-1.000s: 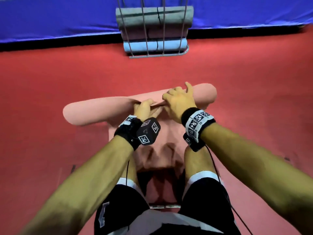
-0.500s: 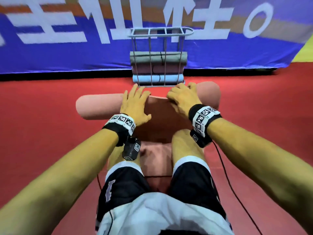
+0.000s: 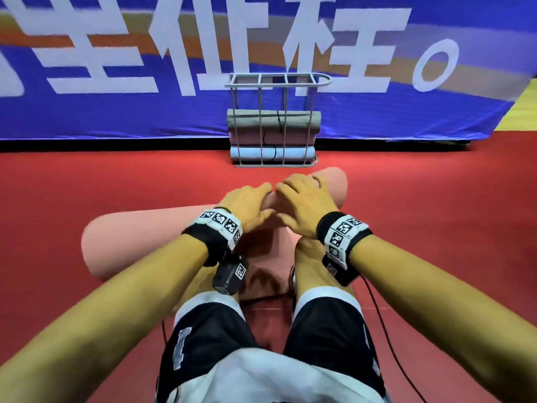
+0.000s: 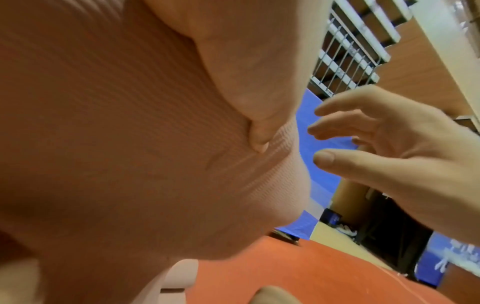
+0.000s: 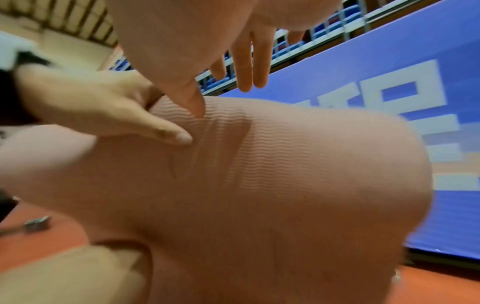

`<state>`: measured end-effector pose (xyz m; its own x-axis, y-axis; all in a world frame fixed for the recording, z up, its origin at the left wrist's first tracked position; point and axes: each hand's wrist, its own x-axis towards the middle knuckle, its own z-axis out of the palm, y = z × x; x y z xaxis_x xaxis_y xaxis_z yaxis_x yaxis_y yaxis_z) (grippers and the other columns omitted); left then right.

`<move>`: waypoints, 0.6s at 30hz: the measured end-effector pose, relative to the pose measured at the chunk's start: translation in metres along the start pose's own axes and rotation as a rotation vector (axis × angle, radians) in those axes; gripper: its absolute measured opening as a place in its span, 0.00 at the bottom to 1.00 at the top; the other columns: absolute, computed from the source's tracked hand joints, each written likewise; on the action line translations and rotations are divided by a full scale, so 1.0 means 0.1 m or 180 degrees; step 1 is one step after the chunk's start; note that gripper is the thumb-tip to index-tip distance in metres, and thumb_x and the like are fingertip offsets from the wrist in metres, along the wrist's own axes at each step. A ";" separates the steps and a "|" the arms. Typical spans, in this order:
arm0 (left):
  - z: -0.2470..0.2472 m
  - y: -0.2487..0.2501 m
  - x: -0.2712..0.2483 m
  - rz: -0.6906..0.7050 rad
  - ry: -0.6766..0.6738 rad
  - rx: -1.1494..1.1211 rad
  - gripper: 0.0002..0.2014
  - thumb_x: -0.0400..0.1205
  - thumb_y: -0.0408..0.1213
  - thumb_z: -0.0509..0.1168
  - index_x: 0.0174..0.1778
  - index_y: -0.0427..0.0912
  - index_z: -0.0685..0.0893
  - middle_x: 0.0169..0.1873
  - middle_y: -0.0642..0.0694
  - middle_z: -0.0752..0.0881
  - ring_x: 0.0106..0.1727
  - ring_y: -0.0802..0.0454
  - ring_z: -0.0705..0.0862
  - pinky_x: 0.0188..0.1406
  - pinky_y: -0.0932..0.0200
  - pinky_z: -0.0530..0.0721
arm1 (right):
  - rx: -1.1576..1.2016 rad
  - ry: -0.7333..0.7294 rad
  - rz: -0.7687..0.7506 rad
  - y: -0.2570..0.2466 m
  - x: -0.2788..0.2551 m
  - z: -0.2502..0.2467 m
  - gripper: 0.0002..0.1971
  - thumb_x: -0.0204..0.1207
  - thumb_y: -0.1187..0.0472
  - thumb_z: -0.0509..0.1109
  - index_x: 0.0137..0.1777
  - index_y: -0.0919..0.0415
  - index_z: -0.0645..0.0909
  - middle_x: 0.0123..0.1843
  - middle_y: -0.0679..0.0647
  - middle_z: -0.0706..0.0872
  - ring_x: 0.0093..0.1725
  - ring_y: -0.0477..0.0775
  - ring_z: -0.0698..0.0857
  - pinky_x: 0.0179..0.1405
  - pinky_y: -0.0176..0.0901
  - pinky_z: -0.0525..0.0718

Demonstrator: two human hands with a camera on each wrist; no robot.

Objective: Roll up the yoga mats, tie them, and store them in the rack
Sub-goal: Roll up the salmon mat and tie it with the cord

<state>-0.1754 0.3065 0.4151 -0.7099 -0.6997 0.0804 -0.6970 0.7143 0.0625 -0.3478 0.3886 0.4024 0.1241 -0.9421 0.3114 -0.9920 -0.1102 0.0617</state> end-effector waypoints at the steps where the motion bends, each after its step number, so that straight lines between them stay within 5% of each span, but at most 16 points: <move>1: 0.07 0.02 -0.03 0.0058 -0.0043 -0.0026 0.22 0.85 0.51 0.67 0.70 0.46 0.72 0.56 0.35 0.88 0.56 0.30 0.86 0.47 0.45 0.79 | 0.0014 -0.0129 0.0007 -0.02 0.00 0.08 0.36 0.69 0.43 0.77 0.77 0.54 0.75 0.76 0.60 0.78 0.76 0.64 0.74 0.73 0.70 0.64; 3: 0.18 0.00 -0.07 0.0141 -0.0014 -0.0061 0.19 0.84 0.51 0.67 0.64 0.46 0.72 0.54 0.39 0.89 0.55 0.33 0.86 0.46 0.47 0.78 | 0.0111 -0.0248 -0.0118 0.00 0.04 0.22 0.35 0.68 0.43 0.79 0.73 0.57 0.77 0.72 0.63 0.80 0.73 0.68 0.77 0.73 0.67 0.65; 6: 0.24 -0.13 -0.10 0.0013 -0.0078 -0.0278 0.19 0.83 0.55 0.68 0.55 0.45 0.71 0.54 0.41 0.88 0.55 0.36 0.86 0.44 0.51 0.74 | -0.0021 -0.0577 -0.0348 -0.02 0.16 0.28 0.22 0.79 0.42 0.72 0.62 0.59 0.79 0.58 0.60 0.86 0.61 0.66 0.82 0.68 0.60 0.69; 10: 0.31 -0.31 -0.12 -0.0268 -0.0081 0.0114 0.23 0.82 0.61 0.65 0.60 0.46 0.75 0.57 0.44 0.88 0.57 0.38 0.86 0.46 0.50 0.76 | -0.0011 -0.0955 -0.0210 0.02 0.32 0.29 0.21 0.86 0.40 0.62 0.63 0.58 0.73 0.60 0.59 0.85 0.60 0.65 0.84 0.55 0.56 0.75; 14: 0.38 -0.46 -0.14 -0.0455 -0.0096 0.0208 0.26 0.77 0.64 0.67 0.59 0.47 0.75 0.58 0.45 0.87 0.59 0.40 0.85 0.45 0.50 0.73 | -0.0113 -0.1106 -0.0263 0.07 0.41 0.31 0.20 0.87 0.41 0.60 0.63 0.59 0.71 0.58 0.60 0.85 0.57 0.65 0.84 0.53 0.55 0.76; 18: 0.48 -0.50 -0.07 -0.0648 -0.0493 -0.0172 0.34 0.76 0.67 0.67 0.67 0.44 0.77 0.63 0.41 0.86 0.63 0.38 0.84 0.53 0.48 0.80 | -0.0031 -0.1257 -0.0226 0.06 0.45 0.31 0.21 0.86 0.41 0.63 0.66 0.58 0.73 0.62 0.59 0.85 0.62 0.64 0.84 0.56 0.53 0.76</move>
<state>-0.1405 0.2756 0.3639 -0.5655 -0.8196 -0.0923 -0.8236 0.5553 0.1153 -0.3487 0.3359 0.3869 0.1718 -0.9817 -0.0822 -0.9807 -0.1783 0.0797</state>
